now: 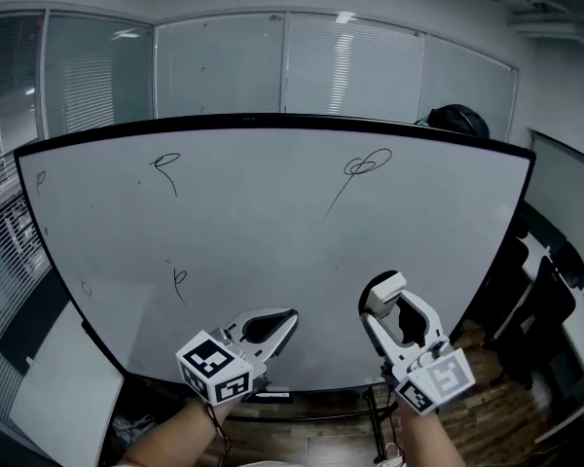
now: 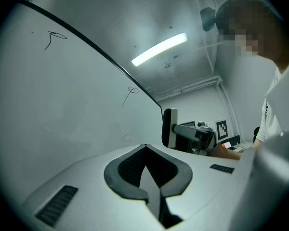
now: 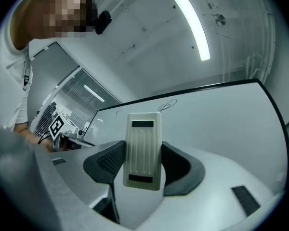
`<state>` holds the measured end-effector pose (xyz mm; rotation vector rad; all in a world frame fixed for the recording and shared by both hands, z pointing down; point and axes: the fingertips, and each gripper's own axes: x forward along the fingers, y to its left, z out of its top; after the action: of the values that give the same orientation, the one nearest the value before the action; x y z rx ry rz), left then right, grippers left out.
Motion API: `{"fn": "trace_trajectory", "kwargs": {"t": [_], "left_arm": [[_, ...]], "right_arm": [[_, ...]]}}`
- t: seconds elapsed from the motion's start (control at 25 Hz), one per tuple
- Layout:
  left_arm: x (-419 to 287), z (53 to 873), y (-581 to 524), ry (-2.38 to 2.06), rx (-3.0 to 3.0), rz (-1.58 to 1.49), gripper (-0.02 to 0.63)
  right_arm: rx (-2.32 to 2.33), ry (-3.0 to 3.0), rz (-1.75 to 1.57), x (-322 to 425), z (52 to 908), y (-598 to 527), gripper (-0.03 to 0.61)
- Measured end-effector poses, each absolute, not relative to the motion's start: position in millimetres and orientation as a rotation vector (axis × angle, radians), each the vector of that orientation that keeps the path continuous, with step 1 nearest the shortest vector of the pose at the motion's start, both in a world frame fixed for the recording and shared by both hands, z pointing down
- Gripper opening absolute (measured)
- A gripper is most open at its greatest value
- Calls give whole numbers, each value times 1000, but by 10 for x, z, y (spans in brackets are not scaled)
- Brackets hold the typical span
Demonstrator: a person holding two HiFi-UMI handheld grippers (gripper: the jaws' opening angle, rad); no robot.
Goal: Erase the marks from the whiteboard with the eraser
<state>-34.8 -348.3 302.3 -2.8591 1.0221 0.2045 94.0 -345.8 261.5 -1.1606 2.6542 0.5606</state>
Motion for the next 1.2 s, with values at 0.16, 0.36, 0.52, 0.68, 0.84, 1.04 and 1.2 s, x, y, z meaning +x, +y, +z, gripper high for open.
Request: {"fn": "trace_trajectory", "kwargs": {"t": [0.16,0.36,0.52,0.68,0.84,1.04,1.2], "left_arm": [[-382,2873,-3539,915,-2847,181,6],[-415,2668,-3634,841,-2822,186,6],[-396,2508,-3686,817,-2788,196,6],[-403,2402,-3761,816,-2791,228,6],[-480,2298,-3810,850,-2772,269,6],[-511,2205,-3917,888,-2755,303,6],[-501,2161,-3983,902,-2729,306,6]], "right_arm": [[-1225,2643,664,869,2388,-3566,242],[-1300,2631,828,897,2066,-3672,242],[-1361,2596,956,1051,1717,-3831,242],[-1414,2555,1066,1212,1328,-4019,242],[-1495,2530,1247,1334,1013,-4219,242],[-1561,2513,1378,1384,753,-4415,242],[-1534,2490,1441,1277,669,-4429,242]]}}
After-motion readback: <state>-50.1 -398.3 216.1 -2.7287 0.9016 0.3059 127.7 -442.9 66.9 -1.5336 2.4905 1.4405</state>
